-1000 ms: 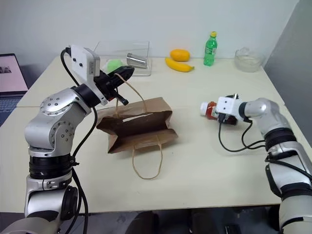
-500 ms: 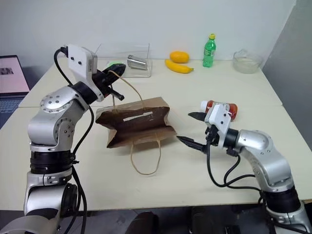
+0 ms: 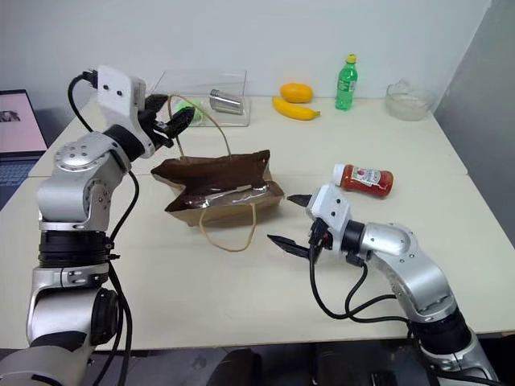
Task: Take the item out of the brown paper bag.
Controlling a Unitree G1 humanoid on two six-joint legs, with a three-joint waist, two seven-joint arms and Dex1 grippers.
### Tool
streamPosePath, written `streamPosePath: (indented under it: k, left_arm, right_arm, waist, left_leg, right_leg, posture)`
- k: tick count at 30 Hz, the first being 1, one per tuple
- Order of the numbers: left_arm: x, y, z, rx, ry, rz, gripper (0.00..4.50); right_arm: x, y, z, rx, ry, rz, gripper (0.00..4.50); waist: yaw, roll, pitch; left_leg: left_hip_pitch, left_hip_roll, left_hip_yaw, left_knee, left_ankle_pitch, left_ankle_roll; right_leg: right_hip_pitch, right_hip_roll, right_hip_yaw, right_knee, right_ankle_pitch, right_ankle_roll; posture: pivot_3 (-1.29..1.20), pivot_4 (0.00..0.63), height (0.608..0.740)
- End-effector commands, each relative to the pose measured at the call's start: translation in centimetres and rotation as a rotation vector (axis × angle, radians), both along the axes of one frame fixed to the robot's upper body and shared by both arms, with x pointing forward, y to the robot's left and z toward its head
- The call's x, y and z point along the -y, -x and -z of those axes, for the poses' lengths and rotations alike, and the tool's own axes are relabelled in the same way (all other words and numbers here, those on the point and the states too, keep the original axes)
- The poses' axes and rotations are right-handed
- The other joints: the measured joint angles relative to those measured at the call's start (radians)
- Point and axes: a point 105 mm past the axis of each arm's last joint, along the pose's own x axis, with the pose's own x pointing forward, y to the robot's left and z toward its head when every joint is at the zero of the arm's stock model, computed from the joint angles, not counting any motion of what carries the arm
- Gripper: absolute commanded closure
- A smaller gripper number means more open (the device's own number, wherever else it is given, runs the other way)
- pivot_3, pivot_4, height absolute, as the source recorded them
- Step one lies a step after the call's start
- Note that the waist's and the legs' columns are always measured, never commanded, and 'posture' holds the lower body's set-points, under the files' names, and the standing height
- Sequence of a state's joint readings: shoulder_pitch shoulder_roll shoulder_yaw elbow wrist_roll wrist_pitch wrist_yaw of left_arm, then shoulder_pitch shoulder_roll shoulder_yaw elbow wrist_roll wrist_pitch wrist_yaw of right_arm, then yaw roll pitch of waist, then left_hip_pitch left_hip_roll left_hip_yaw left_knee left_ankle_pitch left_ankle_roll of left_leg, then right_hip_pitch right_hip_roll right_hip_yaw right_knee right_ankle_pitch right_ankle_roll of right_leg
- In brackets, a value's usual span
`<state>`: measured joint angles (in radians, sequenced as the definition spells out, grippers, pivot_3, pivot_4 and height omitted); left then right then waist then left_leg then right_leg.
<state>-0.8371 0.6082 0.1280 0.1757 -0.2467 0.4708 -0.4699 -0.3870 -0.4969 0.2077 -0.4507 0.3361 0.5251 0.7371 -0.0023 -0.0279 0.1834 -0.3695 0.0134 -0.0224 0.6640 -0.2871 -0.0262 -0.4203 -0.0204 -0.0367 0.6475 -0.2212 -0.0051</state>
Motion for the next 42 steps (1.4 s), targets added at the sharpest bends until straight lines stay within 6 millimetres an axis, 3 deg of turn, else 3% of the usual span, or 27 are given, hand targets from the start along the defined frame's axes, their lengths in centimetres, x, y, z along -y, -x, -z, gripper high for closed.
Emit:
streamPosePath:
  k: [1,2,6,10,17,19,20,22,28,32,42]
  left_arm:
    - [-0.6,1.0,-1.2,0.033,-0.018,0.002,0.36]
    - [-0.6,1.4,-0.6,0.009,-0.038,0.012,0.07]
    - [-1.6,2.2,0.5,-0.027,-0.069,-0.028,0.02]
    - [-4.9,1.9,-0.9,0.036,-0.066,-0.214,0.02]
    - [-7.4,2.2,-1.1,0.070,0.026,-0.359,0.02]
    - [-6.9,2.6,-0.2,0.041,0.125,-0.312,0.02]
    - [-5.6,3.1,0.5,0.017,0.167,-0.234,0.02]
    - [-3.2,4.6,2.2,-0.022,0.149,-0.124,0.02]
    - [1.2,9.2,6.3,-0.122,0.114,0.088,0.02]
    - [2.6,12.6,7.9,-0.180,0.178,0.164,0.02]
    - [2.3,15.8,11.4,-0.228,0.129,0.061,0.02]
  right_arm:
    - [-0.4,0.1,-1.3,0.063,-0.015,-0.026,0.00]
    - [-0.4,0.1,-1.2,0.066,-0.012,-0.026,0.00]
    - [-0.3,-0.5,-1.2,0.071,-0.004,-0.015,0.00]
    - [-0.8,-1.8,-2.2,0.111,-0.030,0.006,0.00]
    - [-1.1,-3.1,-3.0,0.152,-0.056,0.027,0.00]
    - [-1.1,-2.9,-2.8,0.146,-0.047,0.013,0.00]
    - [-1.0,-2.7,-2.7,0.142,-0.043,0.006,0.00]
    - [-0.8,-2.2,-2.4,0.129,-0.035,-0.007,0.00]
    - [0.0,-0.5,-1.3,0.084,-0.002,-0.059,0.00]
    - [0.7,0.1,-1.0,0.082,-0.015,-0.044,0.00]
    - [2.4,1.4,1.2,0.100,-0.145,0.093,0.00]
  waist:
    - [-0.001,0.000,0.000]
    - [-0.001,0.000,0.000]
    - [-0.002,0.000,0.000]
    - [-0.002,0.000,0.000]
    - [0.000,0.000,0.000]
    - [0.000,0.000,0.000]
    - [0.000,0.000,0.000]
    - [-0.001,0.000,0.000]
    - [0.000,-0.001,0.000]
    - [-0.001,-0.001,0.000]
    - [0.000,-0.001,0.000]
  left_leg:
    - [0.000,0.000,0.000,0.000,0.000,0.000]
    - [0.000,0.000,0.000,0.000,0.000,0.000]
    - [0.000,0.001,0.000,0.000,0.000,0.000]
    - [0.000,0.001,0.000,0.000,0.000,0.000]
    - [0.000,0.001,0.000,0.000,0.000,0.000]
    - [-0.001,0.002,0.000,0.000,0.000,0.000]
    - [0.000,0.001,0.000,0.000,0.000,0.000]
    - [-0.001,0.001,0.000,0.000,0.000,0.000]
    - [-0.002,0.002,-0.001,0.000,0.000,0.000]
    - [0.002,0.003,0.000,0.000,0.000,0.000]
    - [0.006,0.002,-0.001,-0.001,0.000,0.000]
  right_leg:
    - [0.000,0.000,0.000,0.000,0.000,0.000]
    - [0.000,0.000,0.000,0.000,0.000,0.000]
    - [0.000,0.000,0.000,0.000,0.000,0.000]
    - [0.000,0.000,0.000,0.000,0.000,0.000]
    - [0.000,0.000,0.000,0.001,0.000,0.000]
    - [0.000,-0.002,0.000,0.000,0.001,-0.002]
    - [0.000,-0.002,0.000,0.000,0.002,-0.003]
    - [0.000,-0.003,0.000,0.000,0.003,-0.004]
    - [-0.001,-0.004,0.000,0.000,0.003,-0.004]
    - [0.001,-0.004,0.001,0.000,0.000,0.000]
    - [0.005,0.000,0.001,0.000,-0.001,-0.001]
  posture:
    - [0.00,0.150,0.740]
    - [0.00,0.150,0.740]
    - [0.00,0.150,0.740]
    - [0.00,0.150,0.740]
    - [0.00,0.150,0.740]
    - [0.00,0.150,0.740]
    - [0.00,0.150,0.740]
    - [0.00,0.150,0.740]
    - [0.00,0.150,0.740]
    - [0.00,0.150,0.740]
    - [0.00,0.150,0.740]
